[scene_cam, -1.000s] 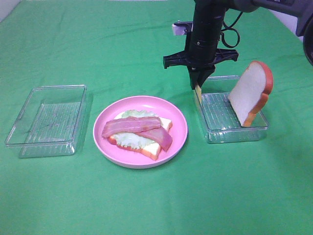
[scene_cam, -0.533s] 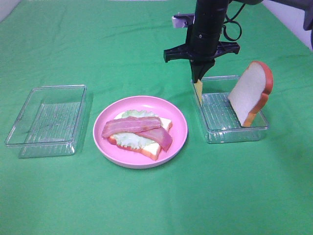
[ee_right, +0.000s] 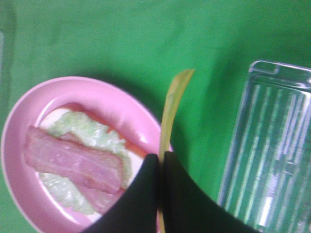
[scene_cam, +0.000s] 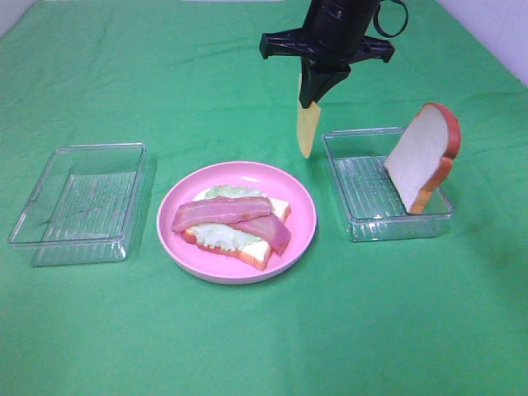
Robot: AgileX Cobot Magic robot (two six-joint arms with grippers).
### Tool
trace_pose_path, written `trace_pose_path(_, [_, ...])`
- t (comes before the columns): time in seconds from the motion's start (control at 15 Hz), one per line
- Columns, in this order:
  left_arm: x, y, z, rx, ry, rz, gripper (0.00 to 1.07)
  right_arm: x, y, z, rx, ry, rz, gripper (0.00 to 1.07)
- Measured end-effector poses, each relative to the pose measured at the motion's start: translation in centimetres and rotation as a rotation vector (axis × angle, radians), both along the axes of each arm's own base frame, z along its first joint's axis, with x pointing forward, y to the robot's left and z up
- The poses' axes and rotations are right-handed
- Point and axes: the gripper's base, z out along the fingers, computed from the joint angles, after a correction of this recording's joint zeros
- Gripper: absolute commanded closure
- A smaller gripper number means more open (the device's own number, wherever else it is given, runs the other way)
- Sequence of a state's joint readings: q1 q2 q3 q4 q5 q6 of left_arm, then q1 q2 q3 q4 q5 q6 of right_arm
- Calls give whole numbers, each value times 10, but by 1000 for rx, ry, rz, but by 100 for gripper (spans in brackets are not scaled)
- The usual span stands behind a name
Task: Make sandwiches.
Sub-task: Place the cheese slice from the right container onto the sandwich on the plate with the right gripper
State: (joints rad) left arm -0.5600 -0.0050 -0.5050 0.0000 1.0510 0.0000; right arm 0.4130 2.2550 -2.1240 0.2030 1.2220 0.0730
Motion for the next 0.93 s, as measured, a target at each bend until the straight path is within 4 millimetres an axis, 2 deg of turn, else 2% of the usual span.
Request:
trace_pose_path(0.2, [0, 0, 0, 0, 0, 0, 46, -10, 14, -8, 157, 90, 77, 107])
trace_pose_path(0.27, [0, 0, 0, 0, 0, 0, 46, -18, 21, -18, 244, 161, 117, 107])
trace_pose_path(0.53, [0, 0, 0, 0, 0, 0, 46, -30, 28, -35, 364, 258, 167, 107])
trace_pose_path(0.8, [0, 0, 0, 0, 0, 0, 46, -41, 47, -34, 542, 294, 231, 107])
trace_pose_path(0.93, [0, 0, 0, 0, 0, 0, 46, -49, 62, -44, 540, 324, 260, 107])
